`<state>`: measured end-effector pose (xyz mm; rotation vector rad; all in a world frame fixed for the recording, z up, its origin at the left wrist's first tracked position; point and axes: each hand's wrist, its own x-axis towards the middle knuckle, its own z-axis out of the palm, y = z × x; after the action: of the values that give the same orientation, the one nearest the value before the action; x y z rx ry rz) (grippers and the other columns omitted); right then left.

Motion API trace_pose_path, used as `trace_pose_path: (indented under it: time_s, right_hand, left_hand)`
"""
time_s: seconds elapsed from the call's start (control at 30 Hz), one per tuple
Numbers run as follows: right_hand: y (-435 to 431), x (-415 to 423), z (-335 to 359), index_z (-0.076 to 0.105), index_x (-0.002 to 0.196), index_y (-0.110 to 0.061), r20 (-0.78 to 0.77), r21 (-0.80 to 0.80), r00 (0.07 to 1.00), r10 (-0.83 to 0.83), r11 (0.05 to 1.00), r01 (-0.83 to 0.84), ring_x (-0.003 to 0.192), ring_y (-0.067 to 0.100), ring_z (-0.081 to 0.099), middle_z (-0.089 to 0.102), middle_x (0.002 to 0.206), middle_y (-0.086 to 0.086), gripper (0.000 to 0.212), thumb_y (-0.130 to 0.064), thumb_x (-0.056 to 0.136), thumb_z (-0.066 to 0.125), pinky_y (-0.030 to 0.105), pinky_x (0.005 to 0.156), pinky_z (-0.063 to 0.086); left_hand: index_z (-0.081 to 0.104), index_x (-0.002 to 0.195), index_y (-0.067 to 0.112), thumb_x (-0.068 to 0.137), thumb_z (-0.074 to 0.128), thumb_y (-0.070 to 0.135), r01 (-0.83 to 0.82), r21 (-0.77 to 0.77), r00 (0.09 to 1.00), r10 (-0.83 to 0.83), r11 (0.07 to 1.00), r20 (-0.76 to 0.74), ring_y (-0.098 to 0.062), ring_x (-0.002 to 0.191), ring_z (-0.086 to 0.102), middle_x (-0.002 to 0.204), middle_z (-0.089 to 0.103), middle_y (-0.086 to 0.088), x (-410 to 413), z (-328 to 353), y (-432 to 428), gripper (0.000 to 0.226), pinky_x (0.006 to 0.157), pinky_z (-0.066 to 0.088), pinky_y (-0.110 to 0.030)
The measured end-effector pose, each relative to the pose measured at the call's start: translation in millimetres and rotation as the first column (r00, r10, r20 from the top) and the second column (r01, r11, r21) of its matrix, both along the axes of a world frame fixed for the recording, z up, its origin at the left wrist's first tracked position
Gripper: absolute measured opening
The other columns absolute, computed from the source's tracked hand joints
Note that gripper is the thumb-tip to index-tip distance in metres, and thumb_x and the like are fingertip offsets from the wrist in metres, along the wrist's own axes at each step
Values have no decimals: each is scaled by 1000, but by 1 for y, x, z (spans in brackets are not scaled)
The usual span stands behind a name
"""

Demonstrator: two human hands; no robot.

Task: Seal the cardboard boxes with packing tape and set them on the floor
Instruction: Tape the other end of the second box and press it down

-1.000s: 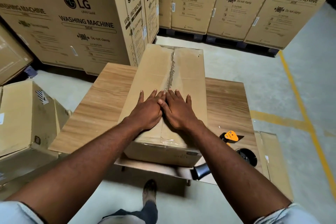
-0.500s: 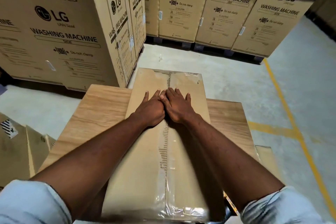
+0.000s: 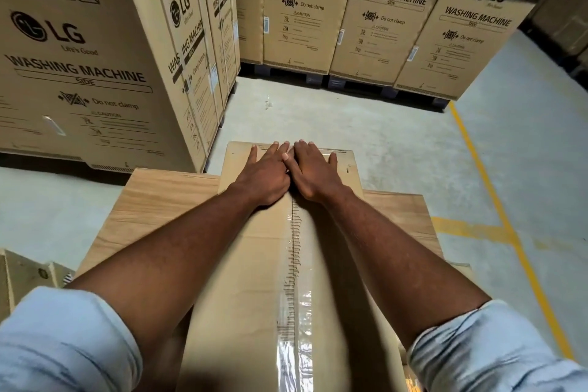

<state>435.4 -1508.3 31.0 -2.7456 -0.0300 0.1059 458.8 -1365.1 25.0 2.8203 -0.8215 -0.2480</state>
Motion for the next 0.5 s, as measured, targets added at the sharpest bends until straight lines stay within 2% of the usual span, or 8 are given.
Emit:
trace_pose_path:
  time_s: [0.13,0.23,0.33,0.4,0.5]
  right_hand:
    - [-22,-6,-8,21,158,-22,47,-89,999,-1,996,5,154,19,8,14,167,2,66,-58,103,18,63,118,0]
    - [-45,-11,-9,25,156,-26,61,-97,994,-86,991,91,153,19,11,17,166,2,61,-55,103,21,65,117,0]
    - [-61,-19,-9,34,151,-23,94,-82,979,-180,979,188,149,25,24,26,162,2,59,-54,102,22,69,114,14]
    - [-68,-25,-11,31,152,-18,57,-32,973,-225,973,227,145,28,32,22,164,1,62,-55,101,27,63,113,26]
    - [-71,-36,-15,32,148,-6,16,136,976,-219,967,214,147,24,29,20,164,6,67,-52,99,40,46,114,34]
  left_hand:
    - [17,158,27,104,25,47,-83,-95,991,92,992,98,-14,153,10,166,14,7,8,-12,26,59,122,3,-48]
    - [20,158,24,104,30,48,-173,-174,981,185,969,54,-16,153,11,166,17,5,12,-16,52,60,122,6,-48]
    - [25,157,14,102,42,46,-247,-311,967,256,918,-13,-20,152,14,164,22,-3,12,-20,69,66,124,13,-42]
    - [28,156,10,100,51,41,-299,-408,952,299,863,-66,-20,152,16,164,23,-5,6,-20,74,67,123,15,-34]
    - [25,157,12,96,60,40,-401,-499,916,353,768,-193,-14,151,18,165,19,-2,-15,-16,78,76,118,13,-22]
